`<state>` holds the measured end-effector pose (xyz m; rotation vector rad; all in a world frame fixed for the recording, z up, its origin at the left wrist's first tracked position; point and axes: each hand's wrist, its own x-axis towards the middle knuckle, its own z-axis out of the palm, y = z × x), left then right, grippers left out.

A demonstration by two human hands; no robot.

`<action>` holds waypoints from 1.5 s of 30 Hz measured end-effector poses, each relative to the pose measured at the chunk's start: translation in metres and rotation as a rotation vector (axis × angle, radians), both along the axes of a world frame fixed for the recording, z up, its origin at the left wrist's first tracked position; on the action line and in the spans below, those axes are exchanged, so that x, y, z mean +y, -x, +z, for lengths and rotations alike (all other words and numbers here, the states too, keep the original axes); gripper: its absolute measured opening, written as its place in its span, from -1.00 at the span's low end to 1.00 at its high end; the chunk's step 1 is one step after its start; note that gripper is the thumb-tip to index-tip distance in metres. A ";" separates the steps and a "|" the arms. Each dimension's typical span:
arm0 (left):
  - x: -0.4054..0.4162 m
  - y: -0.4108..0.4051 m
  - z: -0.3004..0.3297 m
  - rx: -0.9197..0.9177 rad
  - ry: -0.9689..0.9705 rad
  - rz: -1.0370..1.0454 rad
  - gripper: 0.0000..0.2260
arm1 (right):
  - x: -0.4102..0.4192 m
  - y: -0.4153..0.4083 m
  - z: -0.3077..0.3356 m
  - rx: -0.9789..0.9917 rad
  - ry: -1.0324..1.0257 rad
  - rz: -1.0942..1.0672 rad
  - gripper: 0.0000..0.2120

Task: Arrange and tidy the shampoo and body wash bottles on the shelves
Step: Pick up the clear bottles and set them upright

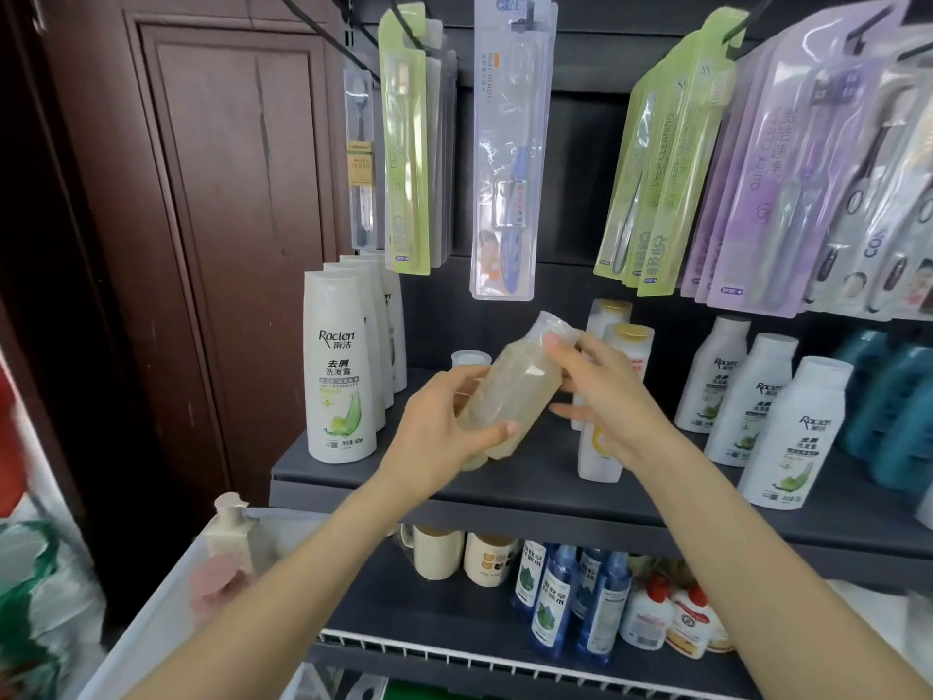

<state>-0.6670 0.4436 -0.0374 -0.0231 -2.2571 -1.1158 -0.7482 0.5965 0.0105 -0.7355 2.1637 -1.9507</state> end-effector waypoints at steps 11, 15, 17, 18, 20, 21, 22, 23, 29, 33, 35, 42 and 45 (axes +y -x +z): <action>-0.005 0.008 -0.003 0.137 0.274 0.033 -0.38 | -0.009 0.001 -0.004 0.094 0.055 -0.239 -0.58; -0.025 0.017 -0.001 0.167 0.199 0.152 -0.37 | -0.012 0.008 -0.006 0.219 -0.027 -0.265 -0.51; -0.034 0.024 -0.001 0.066 0.202 0.150 -0.39 | -0.014 0.010 -0.008 0.253 -0.030 -0.258 -0.51; -0.037 0.027 0.000 0.009 0.203 0.129 -0.42 | -0.015 0.013 -0.010 0.268 -0.039 -0.249 -0.50; -0.041 0.032 0.001 -0.066 0.205 0.091 -0.51 | -0.020 0.019 -0.014 0.292 -0.066 -0.234 -0.48; -0.043 0.035 0.002 -0.090 0.205 0.075 -0.55 | -0.022 0.023 -0.016 0.298 -0.072 -0.231 -0.46; -0.044 0.038 0.003 -0.110 0.206 0.064 -0.57 | -0.026 0.028 -0.018 0.299 -0.077 -0.227 -0.44; -0.045 0.039 0.004 -0.123 0.212 0.062 -0.58 | -0.030 0.032 -0.020 0.295 -0.085 -0.218 -0.43; -0.047 0.040 0.009 -0.147 0.271 0.072 -0.58 | -0.050 0.059 -0.035 0.269 -0.160 -0.191 -0.44; -0.049 0.041 0.007 -0.148 0.306 0.084 -0.58 | -0.064 0.076 -0.032 0.235 -0.145 -0.139 -0.51; -0.051 0.041 0.006 -0.146 0.305 0.084 -0.57 | -0.073 0.083 -0.031 0.223 -0.163 -0.118 -0.52; -0.054 0.042 0.005 -0.139 0.291 0.072 -0.56 | -0.097 0.100 -0.047 0.123 -0.210 -0.061 -0.43; -0.054 0.041 0.004 -0.137 0.277 0.069 -0.56 | -0.097 0.100 -0.047 0.106 -0.247 -0.037 -0.40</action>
